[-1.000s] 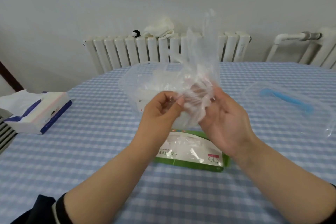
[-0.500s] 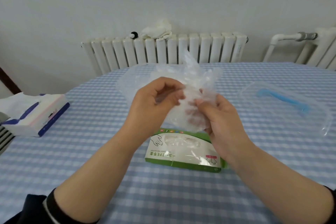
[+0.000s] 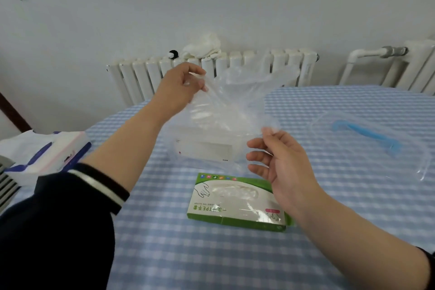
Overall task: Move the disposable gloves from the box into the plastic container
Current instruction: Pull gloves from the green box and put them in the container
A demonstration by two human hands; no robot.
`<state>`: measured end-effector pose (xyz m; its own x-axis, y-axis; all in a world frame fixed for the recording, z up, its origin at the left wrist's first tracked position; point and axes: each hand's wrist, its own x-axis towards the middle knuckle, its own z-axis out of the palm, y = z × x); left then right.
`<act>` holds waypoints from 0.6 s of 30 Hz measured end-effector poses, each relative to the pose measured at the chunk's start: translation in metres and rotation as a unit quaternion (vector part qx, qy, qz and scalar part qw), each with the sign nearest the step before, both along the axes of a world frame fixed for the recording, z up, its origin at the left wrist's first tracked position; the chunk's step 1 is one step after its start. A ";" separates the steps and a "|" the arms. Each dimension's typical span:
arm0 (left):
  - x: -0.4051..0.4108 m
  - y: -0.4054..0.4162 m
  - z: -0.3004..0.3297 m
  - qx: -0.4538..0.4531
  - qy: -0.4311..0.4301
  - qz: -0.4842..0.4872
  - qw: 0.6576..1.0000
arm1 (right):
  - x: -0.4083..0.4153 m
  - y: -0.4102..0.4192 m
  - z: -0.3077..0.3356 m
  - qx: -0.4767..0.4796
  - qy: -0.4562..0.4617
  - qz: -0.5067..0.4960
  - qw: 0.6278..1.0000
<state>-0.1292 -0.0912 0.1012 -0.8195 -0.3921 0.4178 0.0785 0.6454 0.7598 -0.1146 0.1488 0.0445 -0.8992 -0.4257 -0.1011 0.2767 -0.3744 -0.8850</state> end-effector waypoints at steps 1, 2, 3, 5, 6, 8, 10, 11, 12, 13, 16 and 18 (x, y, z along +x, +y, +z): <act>-0.007 -0.008 0.003 -0.038 -0.030 -0.005 0.999 | -0.001 0.000 0.001 0.000 0.001 -0.005 1.000; -0.013 -0.014 0.005 -0.077 -0.064 -0.008 0.995 | -0.002 0.000 0.001 0.000 0.004 -0.010 1.000; -0.019 -0.019 0.006 -0.109 -0.095 -0.011 0.989 | -0.002 0.000 0.002 -0.001 0.010 -0.013 1.000; -0.027 -0.025 0.006 -0.145 -0.150 -0.008 0.978 | -0.003 0.000 0.004 0.000 0.025 -0.018 1.000; -0.030 -0.028 0.004 -0.159 -0.173 -0.001 0.972 | -0.003 0.000 0.005 0.001 0.033 -0.018 0.999; -0.035 -0.034 -0.001 -0.221 -0.210 0.026 0.952 | -0.004 0.001 0.007 0.006 0.047 -0.019 0.999; -0.037 -0.039 -0.006 -0.312 -0.238 0.052 0.918 | -0.004 0.001 0.008 0.010 0.057 -0.019 0.998; -0.037 -0.041 -0.007 -0.352 -0.247 0.062 0.901 | -0.004 0.001 0.008 0.012 0.060 -0.021 0.998; -0.037 -0.043 -0.008 -0.388 -0.248 0.069 0.885 | -0.004 0.001 0.008 0.012 0.063 -0.021 0.998; -0.036 -0.044 -0.007 -0.426 -0.244 0.075 0.868 | -0.004 0.001 0.009 0.013 0.069 -0.019 0.997; -0.031 -0.044 0.001 -0.504 -0.195 0.110 0.834 | -0.003 0.001 0.007 0.024 0.083 -0.014 0.996; -0.024 -0.031 0.009 -0.489 -0.126 0.146 0.851 | -0.003 0.001 0.007 0.032 0.092 -0.009 0.995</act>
